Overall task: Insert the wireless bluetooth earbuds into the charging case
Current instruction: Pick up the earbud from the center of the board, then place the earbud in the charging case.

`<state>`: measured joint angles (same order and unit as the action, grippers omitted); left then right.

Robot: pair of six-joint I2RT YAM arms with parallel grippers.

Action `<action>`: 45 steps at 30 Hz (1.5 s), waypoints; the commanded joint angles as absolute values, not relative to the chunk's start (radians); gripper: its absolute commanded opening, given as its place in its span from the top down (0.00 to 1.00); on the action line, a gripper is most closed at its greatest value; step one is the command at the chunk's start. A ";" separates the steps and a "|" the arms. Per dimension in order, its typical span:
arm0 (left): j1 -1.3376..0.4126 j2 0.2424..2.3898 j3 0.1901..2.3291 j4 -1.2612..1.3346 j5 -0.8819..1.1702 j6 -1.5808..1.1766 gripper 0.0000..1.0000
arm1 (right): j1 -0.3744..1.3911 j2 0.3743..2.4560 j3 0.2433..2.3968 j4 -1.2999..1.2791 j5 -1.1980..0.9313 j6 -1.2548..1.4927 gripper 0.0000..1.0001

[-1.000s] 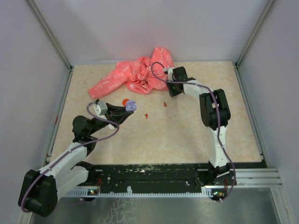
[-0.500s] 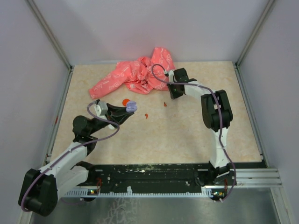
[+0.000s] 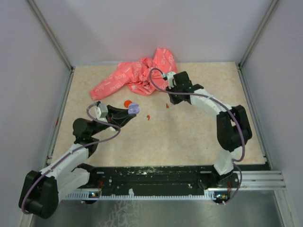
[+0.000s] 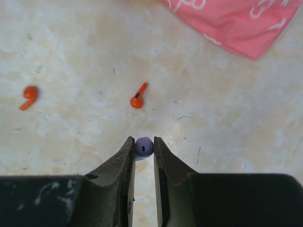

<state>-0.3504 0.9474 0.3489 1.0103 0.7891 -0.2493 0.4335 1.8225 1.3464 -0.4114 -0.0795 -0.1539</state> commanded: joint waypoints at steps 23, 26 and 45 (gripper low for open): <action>-0.342 0.959 0.360 1.097 0.850 -0.324 1.00 | 0.536 1.192 1.080 -0.003 -0.513 -0.318 0.93; -0.341 0.957 0.360 1.096 0.851 -0.328 1.00 | 0.543 1.154 1.069 0.029 -0.568 -0.333 0.95; -0.338 0.975 0.365 1.148 0.889 -0.378 1.00 | 0.779 1.077 0.888 0.397 -0.631 -0.663 1.00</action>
